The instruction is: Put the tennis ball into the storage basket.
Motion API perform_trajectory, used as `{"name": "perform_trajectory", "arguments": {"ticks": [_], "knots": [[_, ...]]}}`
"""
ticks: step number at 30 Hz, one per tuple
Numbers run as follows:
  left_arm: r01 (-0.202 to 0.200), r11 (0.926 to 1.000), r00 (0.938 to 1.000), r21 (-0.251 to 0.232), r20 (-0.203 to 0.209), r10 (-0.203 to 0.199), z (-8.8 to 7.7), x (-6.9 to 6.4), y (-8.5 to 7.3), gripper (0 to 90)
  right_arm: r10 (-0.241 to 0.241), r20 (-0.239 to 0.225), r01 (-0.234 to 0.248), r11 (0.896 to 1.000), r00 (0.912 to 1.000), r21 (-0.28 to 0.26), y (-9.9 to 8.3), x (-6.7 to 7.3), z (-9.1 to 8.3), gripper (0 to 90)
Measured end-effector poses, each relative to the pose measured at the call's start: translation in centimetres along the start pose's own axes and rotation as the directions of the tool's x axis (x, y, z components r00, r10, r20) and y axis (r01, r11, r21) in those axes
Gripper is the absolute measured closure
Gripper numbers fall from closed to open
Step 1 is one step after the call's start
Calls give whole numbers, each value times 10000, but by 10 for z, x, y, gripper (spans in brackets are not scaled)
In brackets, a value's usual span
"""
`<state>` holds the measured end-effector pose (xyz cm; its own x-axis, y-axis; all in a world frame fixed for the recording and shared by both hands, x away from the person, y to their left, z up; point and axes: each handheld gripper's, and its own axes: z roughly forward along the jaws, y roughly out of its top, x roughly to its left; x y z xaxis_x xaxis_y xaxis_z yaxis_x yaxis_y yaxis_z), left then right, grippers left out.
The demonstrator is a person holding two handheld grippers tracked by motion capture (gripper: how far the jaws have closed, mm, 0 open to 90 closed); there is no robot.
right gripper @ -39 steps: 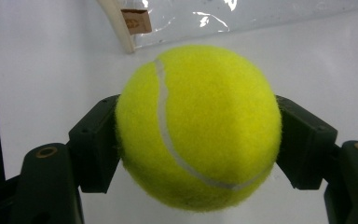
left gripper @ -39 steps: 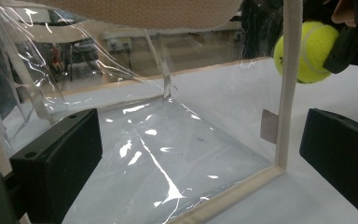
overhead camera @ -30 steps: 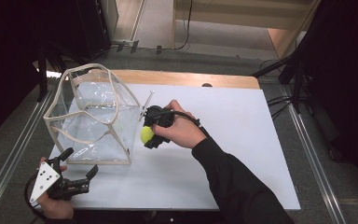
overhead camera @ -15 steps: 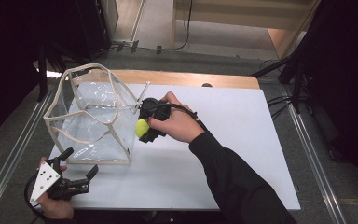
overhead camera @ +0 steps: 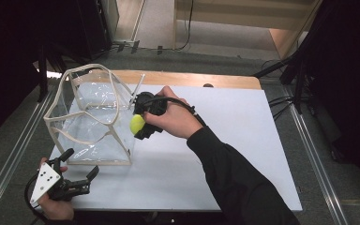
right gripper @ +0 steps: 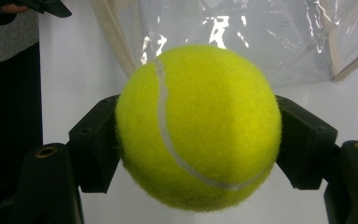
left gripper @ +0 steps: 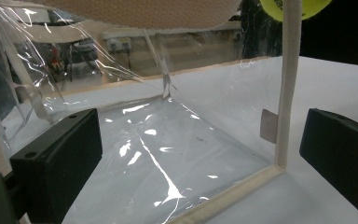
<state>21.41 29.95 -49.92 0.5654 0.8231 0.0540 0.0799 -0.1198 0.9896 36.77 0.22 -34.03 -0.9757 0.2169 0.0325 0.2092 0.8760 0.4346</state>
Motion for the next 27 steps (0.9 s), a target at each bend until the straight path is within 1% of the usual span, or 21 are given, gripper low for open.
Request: {"name": "perform_trajectory", "arguments": {"ticks": [5,6,7,9,11,12,15,16,19,24,27], "knots": [[-16,10000,10000,5,17,16,0,0,0,0,-22,-31,22,10000,10000,-75,7,0,-7,240],[-18,10000,10000,3,18,18,0,0,0,0,-103,-116,101,9999,9999,-117,8,-1,-9,240],[-16,10000,10000,4,15,16,0,0,0,0,-59,-267,56,9999,9996,-136,9,-1,-10,240],[-11,10000,10000,2,16,11,0,0,0,0,-130,-612,116,9997,9980,-230,12,-3,-12,240],[-12,10000,10000,3,16,12,0,0,0,0,-82,-709,63,9996,9974,-268,15,-2,-14,240],[-12,10000,10000,1,14,12,0,0,0,0,-217,-687,196,9993,9974,-316,16,-2,-15,240],[-11,10000,10000,3,18,11,0,0,0,0,-244,-633,226,9993,9977,-285,20,-2,-17,240],[1,10000,10000,0,7,-1,0,0,0,0,-172,-619,157,9996,9979,-246,21,-1,-18,240],[-14,10000,10000,8,23,14,0,0,0,0,-263,-573,244,9991,9980,-337,23,-2,-21,240],[-13,10000,10000,12,23,13,0,0,0,0,-177,-464,158,9991,9988,-401,27,-3,-28,240],[-22,10000,10000,1,27,22,0,0,0,0,-205,-417,187,9989,9989,-433,29,-4,-32,240]]}}
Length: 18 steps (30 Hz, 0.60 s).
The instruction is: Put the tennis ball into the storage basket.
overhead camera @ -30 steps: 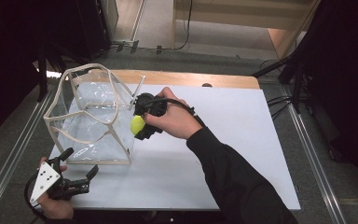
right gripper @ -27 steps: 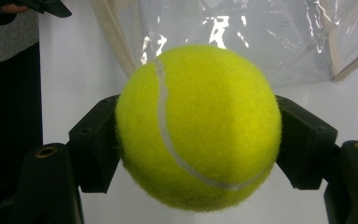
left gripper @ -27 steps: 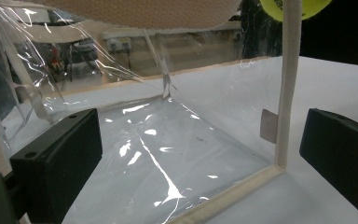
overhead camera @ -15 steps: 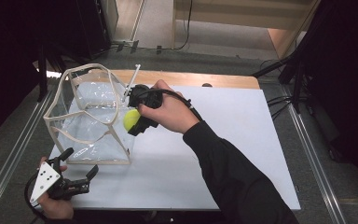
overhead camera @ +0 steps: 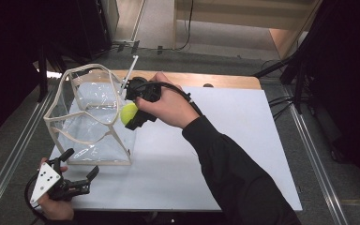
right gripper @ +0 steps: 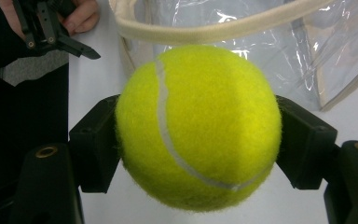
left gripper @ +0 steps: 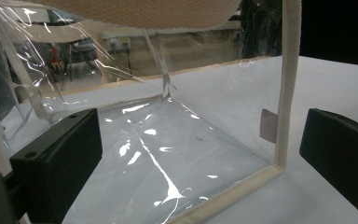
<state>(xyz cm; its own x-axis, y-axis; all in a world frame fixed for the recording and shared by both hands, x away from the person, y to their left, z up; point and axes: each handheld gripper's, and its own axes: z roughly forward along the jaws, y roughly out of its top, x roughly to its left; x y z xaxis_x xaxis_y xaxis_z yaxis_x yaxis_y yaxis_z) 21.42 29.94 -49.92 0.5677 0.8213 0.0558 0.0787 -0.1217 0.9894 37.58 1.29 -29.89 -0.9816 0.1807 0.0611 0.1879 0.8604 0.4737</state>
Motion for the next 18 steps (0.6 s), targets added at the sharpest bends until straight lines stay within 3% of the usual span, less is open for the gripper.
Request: {"name": "perform_trajectory", "arguments": {"ticks": [18], "knots": [[40,10000,10000,13,-3,-40,0,0,0,0,-264,211,265,9996,9994,-23,21,1,-17,240]]}}
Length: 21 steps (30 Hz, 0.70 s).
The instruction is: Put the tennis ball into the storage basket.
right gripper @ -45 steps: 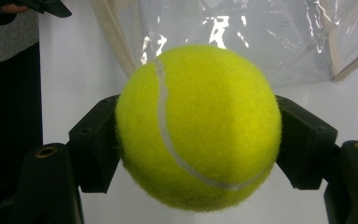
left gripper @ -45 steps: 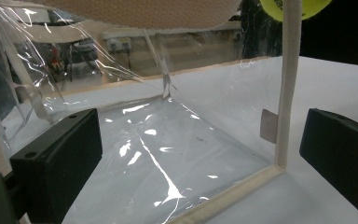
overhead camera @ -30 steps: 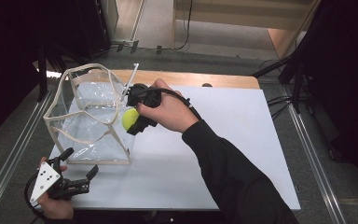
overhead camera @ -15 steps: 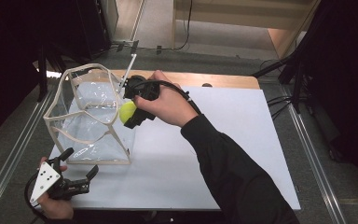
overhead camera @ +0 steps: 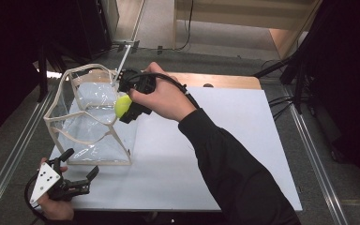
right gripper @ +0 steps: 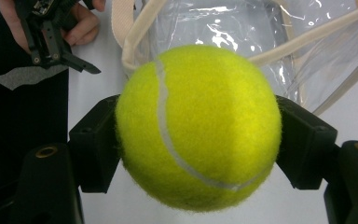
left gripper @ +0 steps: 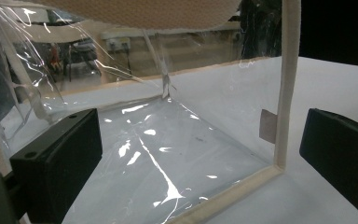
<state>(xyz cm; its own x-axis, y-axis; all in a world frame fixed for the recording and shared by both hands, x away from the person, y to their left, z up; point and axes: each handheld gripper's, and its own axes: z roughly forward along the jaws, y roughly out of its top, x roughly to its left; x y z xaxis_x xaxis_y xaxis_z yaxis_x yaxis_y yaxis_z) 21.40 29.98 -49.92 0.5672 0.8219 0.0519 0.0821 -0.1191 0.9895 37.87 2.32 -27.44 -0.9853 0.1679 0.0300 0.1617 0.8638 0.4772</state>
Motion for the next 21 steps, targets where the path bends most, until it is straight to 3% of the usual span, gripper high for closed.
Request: {"name": "perform_trajectory", "arguments": {"ticks": [7,21], "knots": [[4,10000,10000,37,-5,-4,-1,0,0,0,-9,166,7,10000,9999,82,10,1,-7,240],[17,10000,10000,29,25,-17,-1,1,0,0,-255,112,256,9997,9996,-27,33,0,-3,240]]}}
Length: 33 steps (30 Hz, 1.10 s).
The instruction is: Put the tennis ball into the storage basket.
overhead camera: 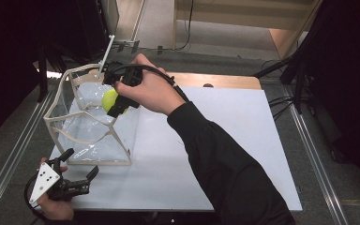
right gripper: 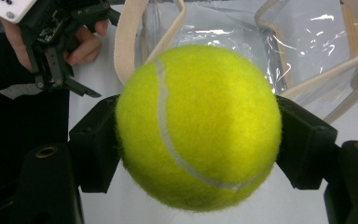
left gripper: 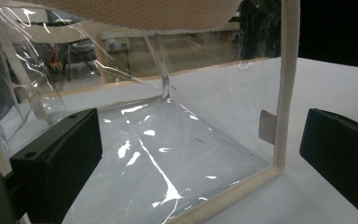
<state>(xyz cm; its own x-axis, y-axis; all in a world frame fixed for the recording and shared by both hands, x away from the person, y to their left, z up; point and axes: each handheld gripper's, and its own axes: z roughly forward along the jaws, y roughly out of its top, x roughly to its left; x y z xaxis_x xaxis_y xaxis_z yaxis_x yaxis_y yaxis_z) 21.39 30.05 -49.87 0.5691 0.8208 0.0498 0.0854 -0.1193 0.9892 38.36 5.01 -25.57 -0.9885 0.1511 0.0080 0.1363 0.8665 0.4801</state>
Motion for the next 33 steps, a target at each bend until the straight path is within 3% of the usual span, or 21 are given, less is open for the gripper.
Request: {"name": "perform_trajectory", "arguments": {"ticks": [17,33], "knots": [[-40,10000,10000,2,37,40,0,0,0,0,12,119,-13,10000,9999,56,21,1,14,240],[-39,10000,10000,-27,74,39,1,0,0,0,-68,323,56,9993,9995,381,23,-4,38,236]]}}
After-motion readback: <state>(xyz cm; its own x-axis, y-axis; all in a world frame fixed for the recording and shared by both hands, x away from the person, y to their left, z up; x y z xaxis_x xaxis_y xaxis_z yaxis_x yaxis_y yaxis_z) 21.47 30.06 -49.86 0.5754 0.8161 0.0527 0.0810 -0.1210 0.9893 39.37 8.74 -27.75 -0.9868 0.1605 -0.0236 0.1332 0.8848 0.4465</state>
